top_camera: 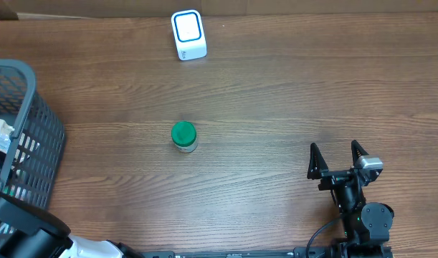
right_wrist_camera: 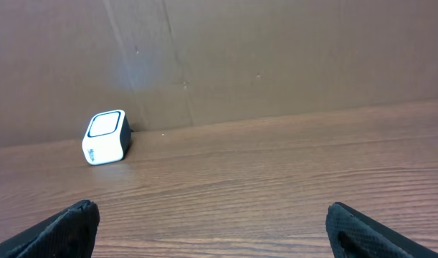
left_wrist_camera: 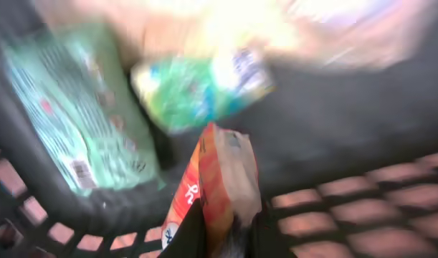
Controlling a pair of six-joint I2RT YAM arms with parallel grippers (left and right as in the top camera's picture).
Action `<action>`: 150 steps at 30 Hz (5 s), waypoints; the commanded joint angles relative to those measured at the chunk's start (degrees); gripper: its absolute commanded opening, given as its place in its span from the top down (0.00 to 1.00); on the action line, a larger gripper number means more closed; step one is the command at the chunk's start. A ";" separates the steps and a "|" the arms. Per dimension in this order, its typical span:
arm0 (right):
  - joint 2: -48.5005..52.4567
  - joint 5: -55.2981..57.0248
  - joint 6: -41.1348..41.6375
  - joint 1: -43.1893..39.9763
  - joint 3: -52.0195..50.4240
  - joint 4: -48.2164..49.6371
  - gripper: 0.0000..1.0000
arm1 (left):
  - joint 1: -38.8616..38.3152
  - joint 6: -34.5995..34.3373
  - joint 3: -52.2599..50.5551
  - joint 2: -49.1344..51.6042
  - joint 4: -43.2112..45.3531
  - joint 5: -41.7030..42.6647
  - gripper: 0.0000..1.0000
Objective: Scan the item barcode
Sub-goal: 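Grasp the small orange-and-white packet with the left gripper, then place the orange-and-white packet on the table right of the jar, then move the left gripper back down into the basket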
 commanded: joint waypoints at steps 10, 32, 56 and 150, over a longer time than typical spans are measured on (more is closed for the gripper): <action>-0.57 0.50 -0.07 0.20 -0.68 0.33 0.00 | -6.23 0.42 39.23 -1.51 -12.46 19.80 0.95; -0.57 0.48 -0.07 0.20 -0.68 0.33 0.00 | -65.72 6.43 30.10 -3.67 -16.37 19.02 0.96; -0.57 0.50 -0.07 0.20 -0.68 0.33 0.00 | -83.54 -12.50 -5.38 5.31 16.72 17.92 0.96; -0.57 0.50 -0.07 0.20 -0.68 0.33 0.00 | -18.78 -5.09 55.01 3.39 -23.91 -7.10 0.12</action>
